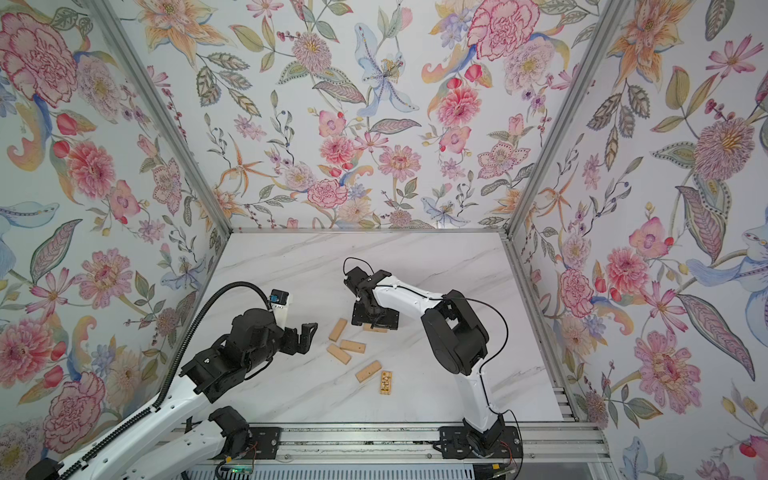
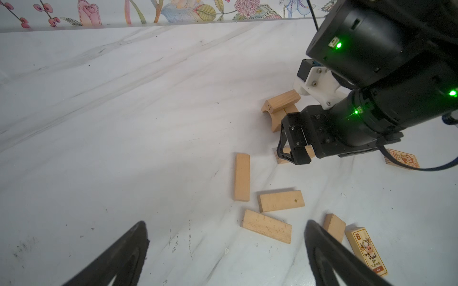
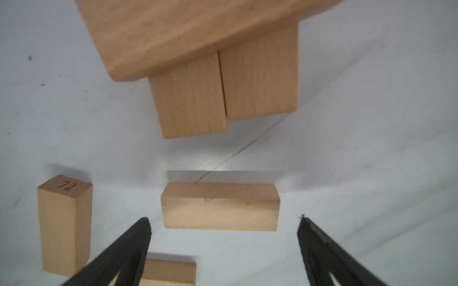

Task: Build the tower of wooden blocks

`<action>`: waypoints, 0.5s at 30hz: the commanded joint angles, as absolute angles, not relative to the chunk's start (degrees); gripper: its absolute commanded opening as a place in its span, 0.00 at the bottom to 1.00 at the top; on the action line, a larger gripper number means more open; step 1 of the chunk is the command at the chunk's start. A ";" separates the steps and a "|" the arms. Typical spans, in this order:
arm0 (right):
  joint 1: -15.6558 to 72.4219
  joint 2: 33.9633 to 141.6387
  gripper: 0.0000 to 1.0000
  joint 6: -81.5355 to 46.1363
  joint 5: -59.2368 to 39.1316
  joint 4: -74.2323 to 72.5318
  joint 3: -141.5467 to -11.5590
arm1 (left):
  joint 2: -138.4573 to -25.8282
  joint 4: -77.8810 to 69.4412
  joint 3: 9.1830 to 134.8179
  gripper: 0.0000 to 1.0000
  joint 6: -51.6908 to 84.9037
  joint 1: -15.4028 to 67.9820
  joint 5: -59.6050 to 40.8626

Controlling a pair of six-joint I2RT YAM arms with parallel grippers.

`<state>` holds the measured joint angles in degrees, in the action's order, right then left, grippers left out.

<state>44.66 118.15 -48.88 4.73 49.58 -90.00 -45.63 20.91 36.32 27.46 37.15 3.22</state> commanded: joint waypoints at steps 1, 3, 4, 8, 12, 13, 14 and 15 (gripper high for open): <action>45.08 118.22 0.92 -50.01 4.25 49.15 -89.54 | -45.94 20.20 35.61 0.99 26.50 37.05 2.40; 45.09 118.61 0.91 -49.93 4.15 48.93 -89.47 | -46.05 20.13 35.63 0.99 26.48 37.00 2.42; 45.16 118.82 0.91 -49.93 4.14 48.87 -89.47 | -46.05 20.10 35.61 0.99 26.48 37.00 2.37; 45.08 119.61 0.91 -49.83 3.80 48.74 -89.51 | -46.21 20.21 35.61 0.99 26.49 36.89 2.25; 45.06 120.14 0.90 -49.83 3.67 48.52 -89.40 | -46.41 20.17 35.65 0.99 26.52 36.89 2.12; 45.06 120.23 0.90 -49.82 3.56 48.47 -89.40 | -46.49 20.19 35.61 0.99 26.46 36.80 2.11; 45.00 120.32 0.89 -49.81 3.57 48.43 -89.31 | -46.53 20.17 35.76 0.99 26.43 36.72 1.95; 45.00 120.32 0.89 -49.81 3.53 48.45 -89.21 | -46.67 20.13 35.73 0.99 26.45 36.67 1.94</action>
<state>44.66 119.26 -48.95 3.57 48.14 -89.97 -46.44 20.71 36.12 27.44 37.10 3.18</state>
